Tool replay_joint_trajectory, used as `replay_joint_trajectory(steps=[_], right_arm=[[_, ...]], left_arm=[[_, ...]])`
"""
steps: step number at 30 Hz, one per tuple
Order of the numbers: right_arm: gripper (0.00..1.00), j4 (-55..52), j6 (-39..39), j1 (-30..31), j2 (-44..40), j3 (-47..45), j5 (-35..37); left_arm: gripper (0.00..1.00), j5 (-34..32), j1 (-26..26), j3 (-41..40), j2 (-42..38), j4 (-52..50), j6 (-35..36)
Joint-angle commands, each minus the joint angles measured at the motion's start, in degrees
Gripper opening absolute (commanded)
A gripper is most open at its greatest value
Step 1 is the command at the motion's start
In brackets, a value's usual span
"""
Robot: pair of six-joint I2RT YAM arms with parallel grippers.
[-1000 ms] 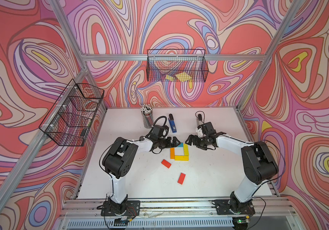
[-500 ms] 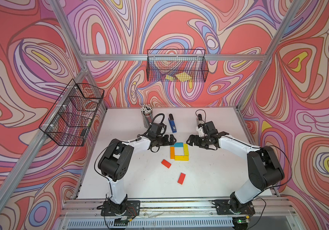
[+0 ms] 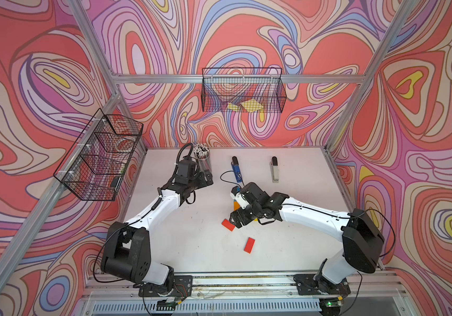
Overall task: Assemble the letter p with building blocks
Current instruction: Pick up the building block from the center of the board.
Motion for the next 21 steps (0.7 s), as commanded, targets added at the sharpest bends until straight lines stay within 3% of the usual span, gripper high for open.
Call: replay_joint_trajectory(steps=[1, 12, 21], right_arm=[[0.87, -2.0, -2.8, 1.8, 3.9, 2.6, 1.3], [0.71, -5.6, -2.7, 4.0, 13.8, 8.5, 1.2], [0.68, -6.4, -2.7, 4.3, 17.5, 10.9, 1.6]], left_arm=[[0.99, -2.5, -0.2, -2.2, -3.7, -3.6, -1.3], [0.99, 0.2, 4.2, -8.0, -7.6, -2.4, -1.8], [0.99, 0.8, 5.0, -9.4, -7.9, -1.9, -1.4]])
